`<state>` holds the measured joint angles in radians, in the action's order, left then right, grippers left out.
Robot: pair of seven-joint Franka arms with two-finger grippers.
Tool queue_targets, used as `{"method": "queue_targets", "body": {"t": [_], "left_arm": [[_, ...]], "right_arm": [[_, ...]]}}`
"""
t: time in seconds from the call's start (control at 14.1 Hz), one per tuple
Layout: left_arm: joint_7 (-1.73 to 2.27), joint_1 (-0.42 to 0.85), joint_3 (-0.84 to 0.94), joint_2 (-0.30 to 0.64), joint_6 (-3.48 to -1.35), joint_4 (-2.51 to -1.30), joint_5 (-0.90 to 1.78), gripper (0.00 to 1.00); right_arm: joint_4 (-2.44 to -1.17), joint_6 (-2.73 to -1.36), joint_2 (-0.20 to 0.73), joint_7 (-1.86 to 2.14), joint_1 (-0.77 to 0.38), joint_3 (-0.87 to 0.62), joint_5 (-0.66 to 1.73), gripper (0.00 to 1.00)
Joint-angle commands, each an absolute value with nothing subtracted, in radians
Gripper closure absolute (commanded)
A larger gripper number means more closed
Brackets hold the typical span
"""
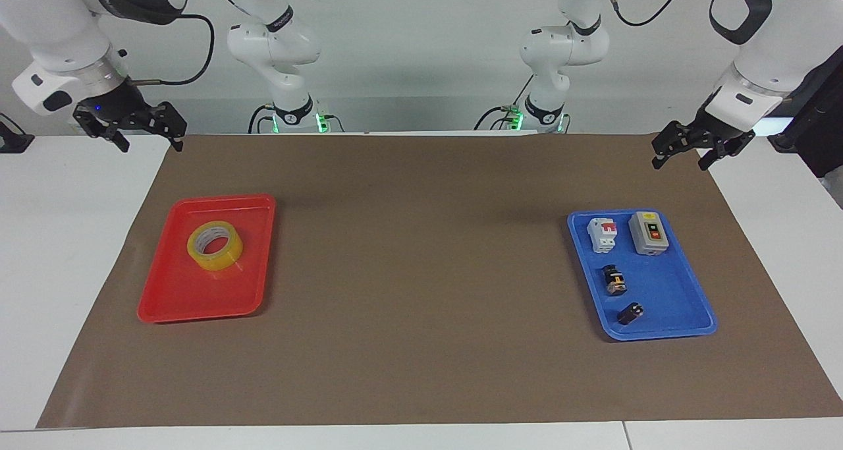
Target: Place and move tape with both arms
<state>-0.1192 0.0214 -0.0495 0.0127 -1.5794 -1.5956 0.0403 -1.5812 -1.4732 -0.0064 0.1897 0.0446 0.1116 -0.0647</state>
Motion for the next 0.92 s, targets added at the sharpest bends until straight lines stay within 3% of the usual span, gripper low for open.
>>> {"method": "queue_targets", "body": {"t": [0.0,0.85], "left_arm": [[-0.127,0.026,-0.049,0.006,-1.585,-1.597,0.017,0.0],[-0.127,0.026,-0.049,0.006,-1.585,-1.597,0.017,0.0]], "right_arm": [[-1.548,-1.451,0.014,0.176,0.035,0.112,-0.06,0.0],[-1.551,-1.482,0.015,0.173,0.009,0.133,-0.057,0.0]]}}
